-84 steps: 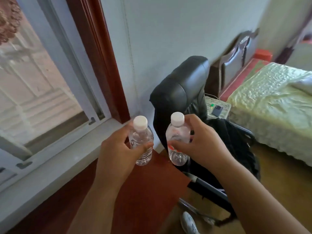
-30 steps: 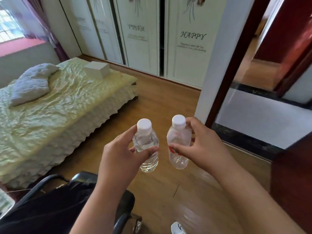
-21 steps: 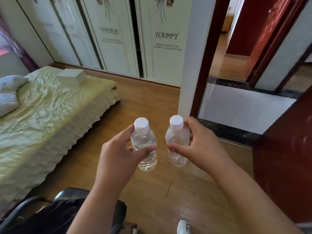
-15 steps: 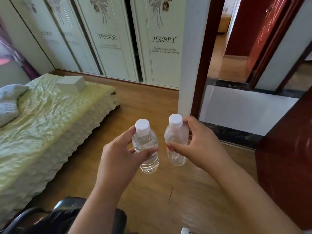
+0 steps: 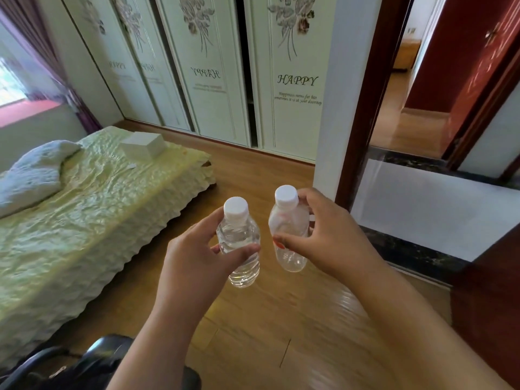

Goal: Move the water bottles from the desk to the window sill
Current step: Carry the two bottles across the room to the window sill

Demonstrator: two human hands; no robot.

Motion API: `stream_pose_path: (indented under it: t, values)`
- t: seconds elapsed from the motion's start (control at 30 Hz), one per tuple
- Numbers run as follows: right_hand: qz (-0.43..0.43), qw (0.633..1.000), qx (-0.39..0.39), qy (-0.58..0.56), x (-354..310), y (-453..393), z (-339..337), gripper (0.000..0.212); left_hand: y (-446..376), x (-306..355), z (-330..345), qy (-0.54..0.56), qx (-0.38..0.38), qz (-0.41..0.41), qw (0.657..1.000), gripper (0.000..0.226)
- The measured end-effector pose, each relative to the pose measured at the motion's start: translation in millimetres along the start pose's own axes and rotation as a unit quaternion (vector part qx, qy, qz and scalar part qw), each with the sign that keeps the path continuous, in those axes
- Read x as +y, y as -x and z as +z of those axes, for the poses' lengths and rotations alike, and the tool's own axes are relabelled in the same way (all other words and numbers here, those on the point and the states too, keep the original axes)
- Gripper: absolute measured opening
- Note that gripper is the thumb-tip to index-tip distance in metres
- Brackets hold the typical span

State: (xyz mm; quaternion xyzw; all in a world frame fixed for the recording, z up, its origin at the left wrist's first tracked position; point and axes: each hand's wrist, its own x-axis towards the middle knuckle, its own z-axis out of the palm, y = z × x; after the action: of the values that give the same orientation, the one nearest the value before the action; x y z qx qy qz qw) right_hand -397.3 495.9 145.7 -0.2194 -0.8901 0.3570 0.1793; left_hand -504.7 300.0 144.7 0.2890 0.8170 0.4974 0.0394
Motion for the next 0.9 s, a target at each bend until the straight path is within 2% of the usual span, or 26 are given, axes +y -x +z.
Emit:
stream_pose_path:
  t: [0.43, 0.57, 0.77, 0.9]
  values:
    - [-0.012, 1.0, -0.008, 0.002, 22, -32, -19, 0.082, -23, 11, 27, 0.024, 0.024, -0.018, 0.999, 0.073]
    - [-0.015, 1.0, -0.021, 0.004, 23, -40, -13, 0.082, -29, 5, 27, 0.023, 0.028, -0.022, 0.999, 0.077]
    - [-0.014, 0.999, -0.037, 0.008, 21, -57, 3, 0.081, -43, -7, 22, 0.015, 0.028, -0.027, 0.999, 0.065]
    - [-0.01, 0.999, -0.043, 0.009, 17, -79, 19, 0.08, -62, -26, 16, 0.018, 0.024, -0.03, 0.999, 0.069]
